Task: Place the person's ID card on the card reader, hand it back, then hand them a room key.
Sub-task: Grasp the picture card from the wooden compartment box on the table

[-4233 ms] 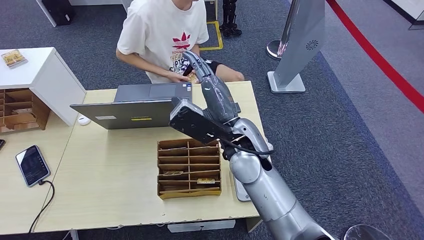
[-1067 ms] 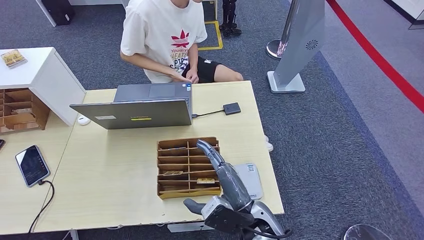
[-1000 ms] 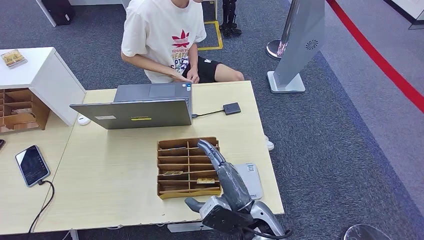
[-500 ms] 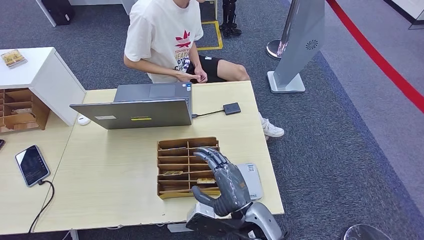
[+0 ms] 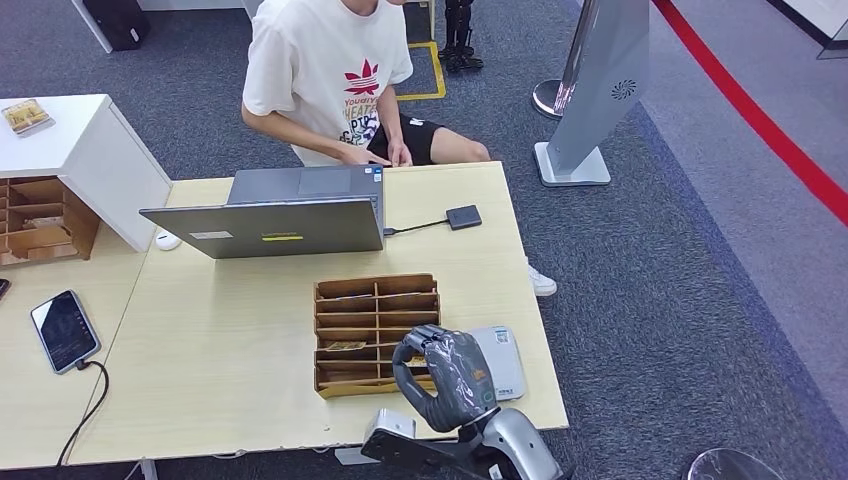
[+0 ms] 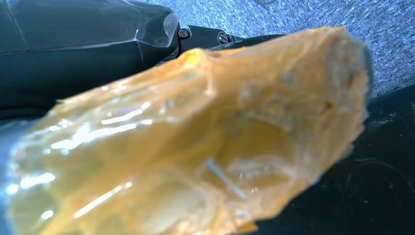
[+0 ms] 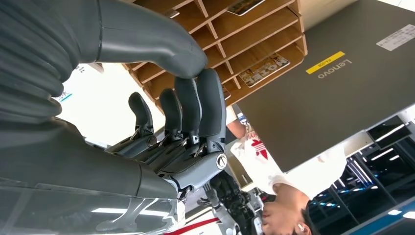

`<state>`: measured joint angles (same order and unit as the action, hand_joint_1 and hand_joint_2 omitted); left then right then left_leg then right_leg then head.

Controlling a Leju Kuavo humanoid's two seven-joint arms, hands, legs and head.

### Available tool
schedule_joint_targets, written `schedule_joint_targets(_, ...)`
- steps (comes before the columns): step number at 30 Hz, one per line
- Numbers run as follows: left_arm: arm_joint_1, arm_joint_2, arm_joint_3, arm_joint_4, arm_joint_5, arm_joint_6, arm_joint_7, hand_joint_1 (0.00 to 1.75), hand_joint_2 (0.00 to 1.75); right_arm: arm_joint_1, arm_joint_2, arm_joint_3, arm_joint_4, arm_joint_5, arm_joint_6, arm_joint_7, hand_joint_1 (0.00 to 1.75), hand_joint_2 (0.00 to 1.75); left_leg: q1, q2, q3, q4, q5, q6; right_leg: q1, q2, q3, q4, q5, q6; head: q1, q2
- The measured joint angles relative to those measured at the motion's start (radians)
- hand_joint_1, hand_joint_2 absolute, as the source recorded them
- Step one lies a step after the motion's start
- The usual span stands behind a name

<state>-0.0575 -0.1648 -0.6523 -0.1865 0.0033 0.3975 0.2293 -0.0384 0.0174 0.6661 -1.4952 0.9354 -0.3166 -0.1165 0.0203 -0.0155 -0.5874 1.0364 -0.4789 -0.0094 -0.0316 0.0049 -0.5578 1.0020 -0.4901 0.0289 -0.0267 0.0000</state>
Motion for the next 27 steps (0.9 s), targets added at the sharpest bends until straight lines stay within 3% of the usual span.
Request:
schedule_joint_targets(3,0.0,0.0,0.0,0.0,0.0,0.0,0.0,0.0,0.0,-0.001,0.0,0.0,0.007,0.003,-0.002,0.001,0.03,1.75,0.0,0.0,0.0,0.0,0.0,0.0,0.0,0.0,0.0,0.0,0.0,0.0,0.0,0.0)
schedule_joint_targets(24,-0.007,0.0,-0.001,0.0,-0.029,-0.004,0.02,0.0,0.0,-0.024,0.018,0.003,0.083,0.134,-0.051,0.056,0.0,1.75,0.0,0.0,0.0,0.0,0.0,0.0,0.0,0.0,0.0,0.0,0.0,0.0,0.0,0.0)
schedule_joint_targets(27,-0.009,0.0,-0.001,0.0,-0.032,-0.006,0.023,0.0,0.0,-0.029,0.022,0.005,0.101,0.145,-0.052,0.063,0.14,1.75,0.0,0.0,0.0,0.0,0.0,0.0,0.0,0.0,0.0,0.0,0.0,0.0,0.0,0.0)
